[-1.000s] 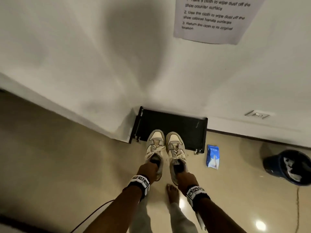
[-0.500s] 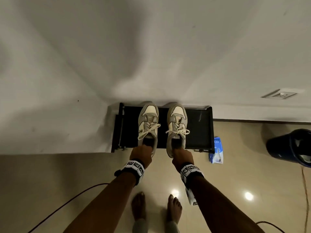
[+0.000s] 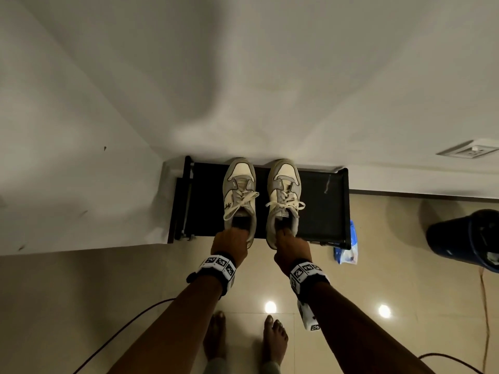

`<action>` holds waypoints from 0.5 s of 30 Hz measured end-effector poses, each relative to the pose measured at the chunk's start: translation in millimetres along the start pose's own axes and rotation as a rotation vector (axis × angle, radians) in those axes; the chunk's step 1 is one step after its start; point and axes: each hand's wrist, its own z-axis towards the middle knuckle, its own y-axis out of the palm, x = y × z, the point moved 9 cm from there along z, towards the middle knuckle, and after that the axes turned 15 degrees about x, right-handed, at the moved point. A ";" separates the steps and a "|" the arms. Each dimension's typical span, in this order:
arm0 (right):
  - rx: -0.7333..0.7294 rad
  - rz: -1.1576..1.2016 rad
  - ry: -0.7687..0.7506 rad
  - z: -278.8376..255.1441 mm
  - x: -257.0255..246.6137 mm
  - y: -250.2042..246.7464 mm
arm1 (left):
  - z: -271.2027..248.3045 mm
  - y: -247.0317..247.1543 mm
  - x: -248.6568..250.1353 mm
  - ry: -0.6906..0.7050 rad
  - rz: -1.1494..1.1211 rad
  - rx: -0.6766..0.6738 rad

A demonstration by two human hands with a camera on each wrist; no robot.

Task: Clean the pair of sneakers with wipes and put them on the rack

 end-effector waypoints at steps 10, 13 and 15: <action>0.022 -0.018 -0.009 -4.6 -2.0 -1.4 | -3.6 3.2 1.7 0.009 0.003 -0.002; 0.032 -0.014 -0.015 -5.3 -0.7 -1.4 | -5.4 2.4 2.3 0.006 0.005 0.011; 0.057 -0.010 -0.024 -6.8 -2.5 -5.2 | -10.4 -2.1 4.2 0.017 0.025 0.016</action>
